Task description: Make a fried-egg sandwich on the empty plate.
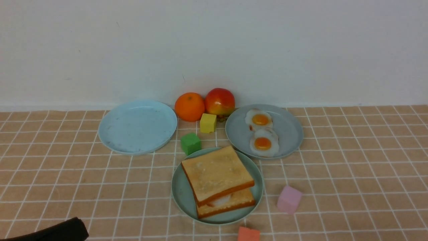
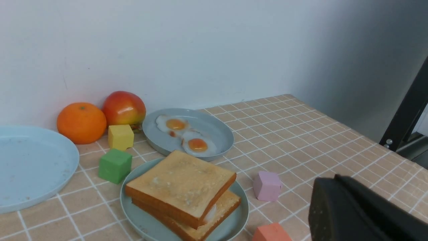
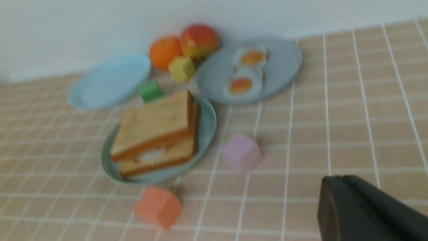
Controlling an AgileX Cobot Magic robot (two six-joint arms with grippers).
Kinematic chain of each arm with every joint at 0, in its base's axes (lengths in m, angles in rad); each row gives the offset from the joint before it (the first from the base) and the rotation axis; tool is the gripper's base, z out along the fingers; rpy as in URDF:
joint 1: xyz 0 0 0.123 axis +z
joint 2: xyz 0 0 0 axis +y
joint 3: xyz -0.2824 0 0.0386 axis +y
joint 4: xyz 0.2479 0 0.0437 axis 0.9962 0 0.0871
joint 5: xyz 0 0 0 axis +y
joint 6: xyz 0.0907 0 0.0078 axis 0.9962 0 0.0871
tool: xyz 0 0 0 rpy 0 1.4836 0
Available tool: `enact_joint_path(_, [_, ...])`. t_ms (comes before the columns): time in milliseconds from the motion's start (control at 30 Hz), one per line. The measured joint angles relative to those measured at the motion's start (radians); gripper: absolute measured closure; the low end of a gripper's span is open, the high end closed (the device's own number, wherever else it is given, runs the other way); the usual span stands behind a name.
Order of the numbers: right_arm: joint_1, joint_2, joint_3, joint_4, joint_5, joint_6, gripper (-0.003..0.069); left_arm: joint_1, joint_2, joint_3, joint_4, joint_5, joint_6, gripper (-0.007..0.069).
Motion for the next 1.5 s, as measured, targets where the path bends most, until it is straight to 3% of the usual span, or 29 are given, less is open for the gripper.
enact_joint_path(200, [-0.025, -0.026, 0.105, -0.094, -0.033, 0.000, 0.0669, 0.000, -0.001, 0.000, 0.000, 0.001, 0.000, 0.0638])
enact_joint_path(467, [-0.162, -0.189, 0.228, -0.119, -0.072, -0.069, 0.0673, 0.000, -0.002, 0.001, 0.000, 0.001, 0.000, 0.0638])
enact_joint_path(1500, [-0.167, -0.192, 0.229, -0.105, -0.072, -0.071, 0.0658, 0.000, -0.002, 0.013, 0.000, -0.033, 0.000, 0.0617])
